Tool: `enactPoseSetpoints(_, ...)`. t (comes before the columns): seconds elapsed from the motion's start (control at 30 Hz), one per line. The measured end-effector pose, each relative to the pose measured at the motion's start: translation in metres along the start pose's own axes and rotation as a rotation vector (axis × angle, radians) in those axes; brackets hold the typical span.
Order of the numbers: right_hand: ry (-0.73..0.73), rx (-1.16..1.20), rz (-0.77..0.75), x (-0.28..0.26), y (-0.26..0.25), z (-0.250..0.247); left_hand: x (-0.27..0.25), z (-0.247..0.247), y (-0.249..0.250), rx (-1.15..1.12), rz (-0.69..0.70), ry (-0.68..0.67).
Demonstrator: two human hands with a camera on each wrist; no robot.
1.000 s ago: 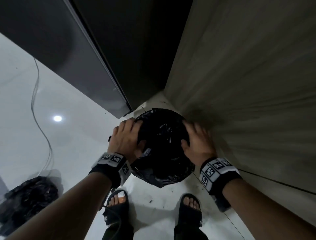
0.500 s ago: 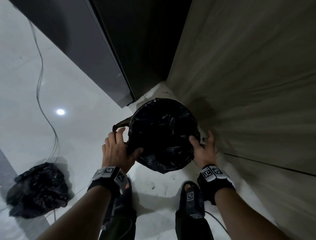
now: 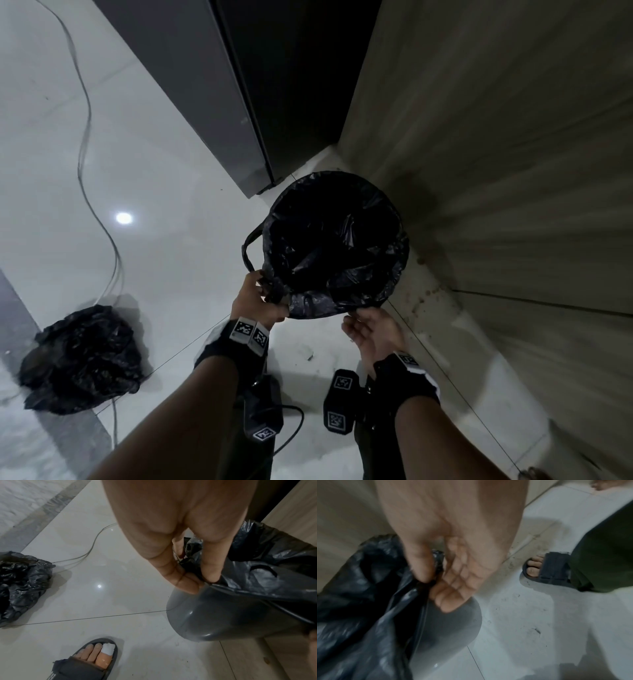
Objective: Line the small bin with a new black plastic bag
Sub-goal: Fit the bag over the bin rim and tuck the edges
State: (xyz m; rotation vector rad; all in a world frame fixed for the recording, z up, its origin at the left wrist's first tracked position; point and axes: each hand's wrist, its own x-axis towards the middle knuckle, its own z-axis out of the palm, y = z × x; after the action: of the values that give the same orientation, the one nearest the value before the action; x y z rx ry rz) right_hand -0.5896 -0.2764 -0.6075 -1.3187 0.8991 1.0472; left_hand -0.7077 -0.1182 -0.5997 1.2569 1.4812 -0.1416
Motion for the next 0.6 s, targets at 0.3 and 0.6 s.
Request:
enactPoseSetpoints(0.3, -0.024, -0.015, -0.062, 0.008, 0.006, -0.019, 0.003, 0.003, -0.009, -0.032, -0.002, -0.016)
enactPoseSetpoints(0.6, 0.105, -0.409, -0.129, 0.046, -0.001, -0.013, 0.024, 0.014, -0.011, 0.404, 0.219, -0.029)
